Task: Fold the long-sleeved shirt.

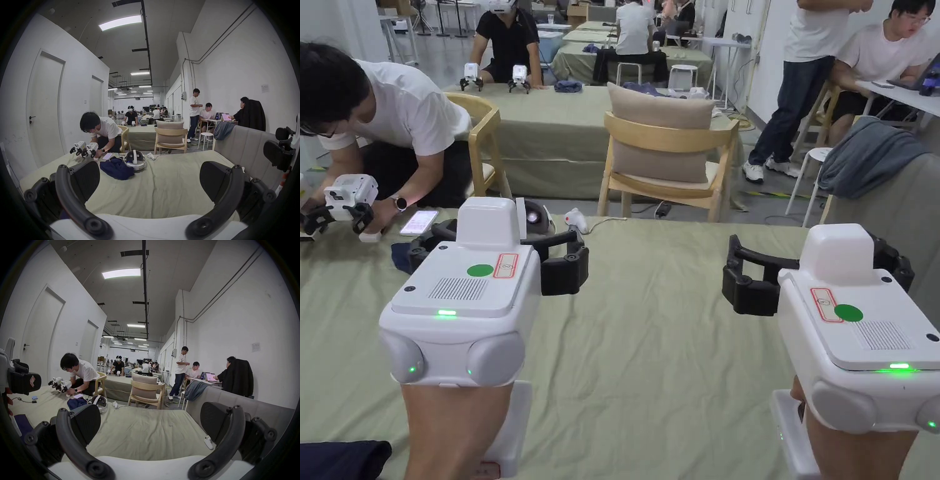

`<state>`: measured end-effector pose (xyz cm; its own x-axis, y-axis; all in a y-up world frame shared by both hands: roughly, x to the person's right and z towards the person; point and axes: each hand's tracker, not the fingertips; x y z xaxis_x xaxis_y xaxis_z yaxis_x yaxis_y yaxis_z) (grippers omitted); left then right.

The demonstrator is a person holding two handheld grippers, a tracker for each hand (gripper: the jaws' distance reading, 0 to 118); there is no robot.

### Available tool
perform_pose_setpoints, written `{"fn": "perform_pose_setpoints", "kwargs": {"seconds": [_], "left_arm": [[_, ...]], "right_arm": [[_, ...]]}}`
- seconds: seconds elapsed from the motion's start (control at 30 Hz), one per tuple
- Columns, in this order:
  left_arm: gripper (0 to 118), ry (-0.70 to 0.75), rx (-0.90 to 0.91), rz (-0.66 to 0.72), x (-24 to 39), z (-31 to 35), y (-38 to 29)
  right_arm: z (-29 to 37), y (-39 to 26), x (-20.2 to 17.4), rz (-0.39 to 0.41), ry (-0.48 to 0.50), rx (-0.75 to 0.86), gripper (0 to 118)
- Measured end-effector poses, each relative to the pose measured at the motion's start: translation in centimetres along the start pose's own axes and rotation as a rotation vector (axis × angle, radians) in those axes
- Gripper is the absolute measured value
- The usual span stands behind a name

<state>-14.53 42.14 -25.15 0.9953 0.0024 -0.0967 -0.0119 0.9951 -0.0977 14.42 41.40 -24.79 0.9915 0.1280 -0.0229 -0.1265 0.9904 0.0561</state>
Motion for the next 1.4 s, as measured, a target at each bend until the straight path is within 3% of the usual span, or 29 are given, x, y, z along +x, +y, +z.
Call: {"fn": "perform_pose_setpoints", "kwargs": {"seconds": [0.9, 1.03, 1.17, 1.4], "left_arm": [[111, -0.025, -0.026, 0.076, 0.1, 0.3, 0.8], [111, -0.127, -0.025, 0.143, -0.6, 0.7, 0.7], [111, -0.037, -0.021, 0.093, 0.0, 0.9, 1.0], [111, -0.021, -0.012, 0.081, -0.3, 1.5, 1.1]], "right_arm": [[0.2, 0.3, -0.2, 0.001, 0.004, 0.01, 118], [0.2, 0.3, -0.2, 0.005, 0.008, 0.01, 118], [0.1, 0.3, -0.2, 0.01, 0.004, 0.007, 118], [0.2, 0.4, -0.3, 0.007, 0.004, 0.015, 118]]}}
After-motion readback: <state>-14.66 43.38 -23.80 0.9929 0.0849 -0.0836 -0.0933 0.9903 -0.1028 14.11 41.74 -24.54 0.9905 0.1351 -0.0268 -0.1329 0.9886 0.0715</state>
